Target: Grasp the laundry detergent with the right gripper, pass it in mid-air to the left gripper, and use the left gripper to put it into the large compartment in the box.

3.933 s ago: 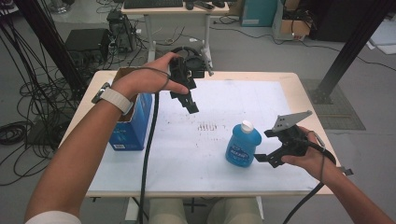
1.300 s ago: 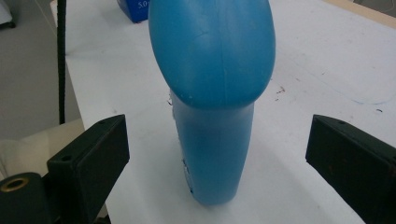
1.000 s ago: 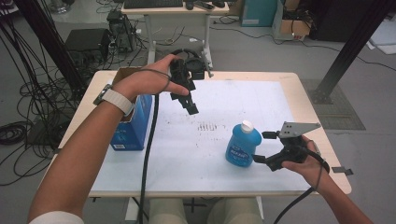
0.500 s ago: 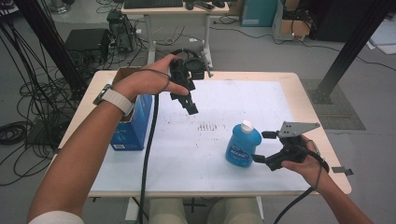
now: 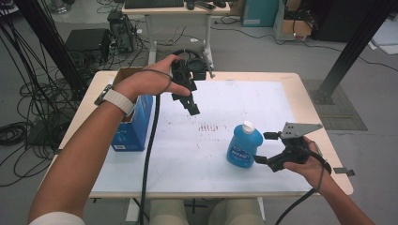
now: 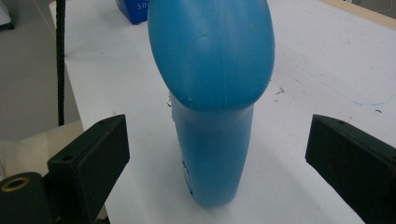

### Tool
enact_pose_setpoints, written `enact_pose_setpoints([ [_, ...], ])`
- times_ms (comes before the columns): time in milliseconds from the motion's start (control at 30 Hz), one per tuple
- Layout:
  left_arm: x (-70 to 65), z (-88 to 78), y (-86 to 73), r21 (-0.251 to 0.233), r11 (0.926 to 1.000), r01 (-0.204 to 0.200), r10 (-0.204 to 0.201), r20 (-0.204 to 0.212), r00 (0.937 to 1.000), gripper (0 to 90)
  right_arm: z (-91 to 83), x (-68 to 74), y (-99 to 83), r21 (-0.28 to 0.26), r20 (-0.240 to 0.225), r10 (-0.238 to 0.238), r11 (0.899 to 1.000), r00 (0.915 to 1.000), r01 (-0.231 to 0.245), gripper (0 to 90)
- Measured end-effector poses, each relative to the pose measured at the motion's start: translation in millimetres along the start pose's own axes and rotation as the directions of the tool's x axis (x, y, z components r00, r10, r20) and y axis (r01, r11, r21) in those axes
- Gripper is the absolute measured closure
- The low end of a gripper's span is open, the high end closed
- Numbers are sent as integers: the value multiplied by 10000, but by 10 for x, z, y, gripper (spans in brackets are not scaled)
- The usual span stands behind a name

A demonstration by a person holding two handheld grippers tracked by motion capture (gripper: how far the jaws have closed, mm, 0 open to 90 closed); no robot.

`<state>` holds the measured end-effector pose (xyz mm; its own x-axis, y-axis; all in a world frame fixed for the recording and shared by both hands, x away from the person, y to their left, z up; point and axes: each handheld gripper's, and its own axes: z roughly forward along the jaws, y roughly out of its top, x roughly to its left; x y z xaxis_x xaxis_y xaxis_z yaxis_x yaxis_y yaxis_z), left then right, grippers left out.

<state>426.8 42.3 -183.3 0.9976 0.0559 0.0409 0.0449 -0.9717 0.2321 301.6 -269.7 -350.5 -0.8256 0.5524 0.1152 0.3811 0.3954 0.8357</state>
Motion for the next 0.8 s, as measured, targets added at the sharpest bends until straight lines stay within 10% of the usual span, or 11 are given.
enact_pose_setpoints([
  [800, -4, 1, -2, 12, 10000, -15, 16, -66, 10000, 93, 6, 4, 2, 0, 5, 18, 10000, 10000, -18, 67],
])
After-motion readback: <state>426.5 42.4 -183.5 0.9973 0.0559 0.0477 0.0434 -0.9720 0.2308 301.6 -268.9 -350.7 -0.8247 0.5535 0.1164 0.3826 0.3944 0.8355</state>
